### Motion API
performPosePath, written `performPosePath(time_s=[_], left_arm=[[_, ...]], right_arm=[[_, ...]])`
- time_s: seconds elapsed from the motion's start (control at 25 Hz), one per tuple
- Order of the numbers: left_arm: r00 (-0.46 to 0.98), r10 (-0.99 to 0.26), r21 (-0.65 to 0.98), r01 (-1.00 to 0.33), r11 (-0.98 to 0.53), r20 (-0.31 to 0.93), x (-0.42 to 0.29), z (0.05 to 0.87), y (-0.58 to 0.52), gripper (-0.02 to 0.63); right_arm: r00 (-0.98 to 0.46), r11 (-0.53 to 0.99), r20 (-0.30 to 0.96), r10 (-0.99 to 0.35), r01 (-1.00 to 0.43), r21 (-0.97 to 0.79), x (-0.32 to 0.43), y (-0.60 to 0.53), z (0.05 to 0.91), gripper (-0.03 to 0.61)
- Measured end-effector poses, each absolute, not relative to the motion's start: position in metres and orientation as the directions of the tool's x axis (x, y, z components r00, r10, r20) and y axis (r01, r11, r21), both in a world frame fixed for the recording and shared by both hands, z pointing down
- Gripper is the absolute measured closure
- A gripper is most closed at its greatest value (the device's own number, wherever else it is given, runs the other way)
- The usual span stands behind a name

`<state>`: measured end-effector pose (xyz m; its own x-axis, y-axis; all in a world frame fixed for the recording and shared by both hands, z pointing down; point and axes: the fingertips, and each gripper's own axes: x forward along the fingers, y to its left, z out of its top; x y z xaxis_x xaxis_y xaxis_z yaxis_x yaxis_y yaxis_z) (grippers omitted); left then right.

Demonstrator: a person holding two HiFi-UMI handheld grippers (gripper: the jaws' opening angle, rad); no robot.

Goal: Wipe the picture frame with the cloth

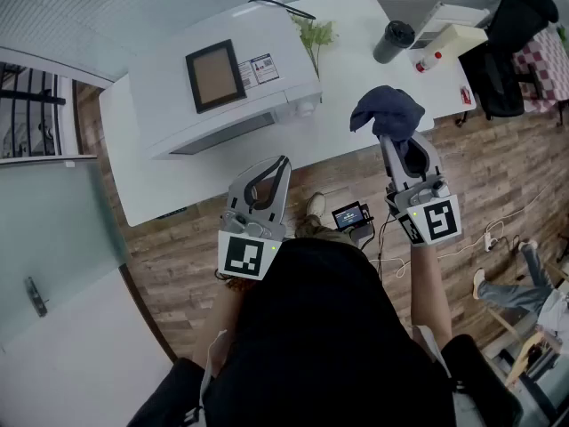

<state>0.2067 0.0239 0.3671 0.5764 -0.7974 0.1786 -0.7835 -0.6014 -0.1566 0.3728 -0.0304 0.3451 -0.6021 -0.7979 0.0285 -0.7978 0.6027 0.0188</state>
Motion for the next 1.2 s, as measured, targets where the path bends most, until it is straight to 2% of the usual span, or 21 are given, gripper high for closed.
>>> performPosePath(time_s=[0.16,0.4,0.56,0.68,0.8,0.96,1.2], left_arm=[[0.525,-0.83,-0.177,-0.814,-0.554,0.188,0.183,0.375,0.031,0.601],[0.376,-0.914,-0.058,-0.92,-0.388,0.151,0.138,0.38,0.037,0.601],[0.336,-0.93,-0.084,-0.933,-0.35,0.146,0.106,0.377,0.03,0.601],[0.343,-0.929,-0.103,-0.928,-0.357,0.136,0.082,0.372,0.019,0.6],[0.377,-0.917,-0.19,-0.898,-0.396,0.126,0.054,0.361,0.007,0.601],[0.442,-0.89,-0.228,-0.86,-0.456,0.113,0.013,0.352,-0.016,0.601],[0.547,-0.829,-0.175,-0.81,-0.559,0.114,-0.029,0.355,-0.054,0.601]], right_arm=[[-0.656,0.657,0.033,-0.754,-0.753,0.031,0.343,-0.033,0.35,0.523],[-0.767,0.768,0.073,-0.637,-0.64,-0.017,0.291,-0.046,0.355,0.515],[-0.818,0.822,0.103,-0.565,-0.569,-0.009,0.253,-0.067,0.35,0.515],[-0.814,0.826,0.14,-0.563,-0.556,0.087,0.225,-0.09,0.344,0.515],[-0.783,0.799,0.163,-0.601,-0.58,0.161,0.202,-0.116,0.335,0.515],[-0.735,0.751,0.153,-0.66,-0.644,0.145,0.175,-0.14,0.326,0.515],[-0.672,0.695,0.178,-0.719,-0.699,0.168,0.127,-0.16,0.322,0.515]])
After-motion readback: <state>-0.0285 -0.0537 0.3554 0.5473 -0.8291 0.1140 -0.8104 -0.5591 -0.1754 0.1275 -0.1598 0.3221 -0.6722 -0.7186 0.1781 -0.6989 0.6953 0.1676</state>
